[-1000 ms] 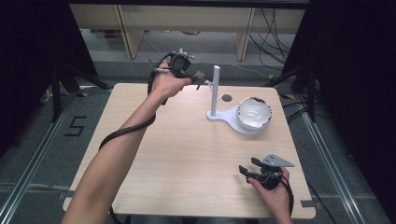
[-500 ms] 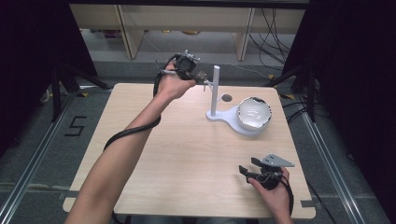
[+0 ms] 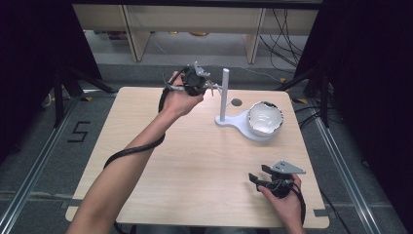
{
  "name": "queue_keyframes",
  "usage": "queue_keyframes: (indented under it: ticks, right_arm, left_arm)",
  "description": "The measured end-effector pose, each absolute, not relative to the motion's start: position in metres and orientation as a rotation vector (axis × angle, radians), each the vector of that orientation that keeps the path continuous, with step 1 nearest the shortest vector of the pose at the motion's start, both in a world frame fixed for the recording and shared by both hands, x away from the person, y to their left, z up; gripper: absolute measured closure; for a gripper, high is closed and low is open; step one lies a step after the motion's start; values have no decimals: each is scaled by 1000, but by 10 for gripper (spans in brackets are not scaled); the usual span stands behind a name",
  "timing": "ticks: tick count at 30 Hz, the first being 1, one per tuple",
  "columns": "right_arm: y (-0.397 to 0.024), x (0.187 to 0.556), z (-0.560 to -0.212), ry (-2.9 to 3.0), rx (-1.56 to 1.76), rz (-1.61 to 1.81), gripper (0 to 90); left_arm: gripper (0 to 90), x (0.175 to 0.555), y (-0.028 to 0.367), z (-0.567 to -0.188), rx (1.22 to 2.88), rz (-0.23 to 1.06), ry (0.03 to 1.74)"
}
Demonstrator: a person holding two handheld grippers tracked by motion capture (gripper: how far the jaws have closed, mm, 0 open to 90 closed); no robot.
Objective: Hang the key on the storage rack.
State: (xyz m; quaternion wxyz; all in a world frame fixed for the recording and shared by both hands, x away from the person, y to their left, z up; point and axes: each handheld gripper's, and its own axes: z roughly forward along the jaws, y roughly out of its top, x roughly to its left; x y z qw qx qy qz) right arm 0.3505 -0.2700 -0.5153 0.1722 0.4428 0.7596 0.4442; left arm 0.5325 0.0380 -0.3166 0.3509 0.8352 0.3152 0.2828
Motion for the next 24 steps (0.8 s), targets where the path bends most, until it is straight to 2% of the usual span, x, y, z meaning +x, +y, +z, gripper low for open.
queue_keyframes:
  ticks: [8, 24]
  right_arm:
    - [-270, 350, -515, 2159, 1253, 1250, 342]
    - [-269, 349, -515, 2155, 1296, 1265, 341]
  left_arm:
    - [829, 531, 31, -318, 2189, 701, 853]
    - [828, 531, 11, -311, 2240, 731, 832]
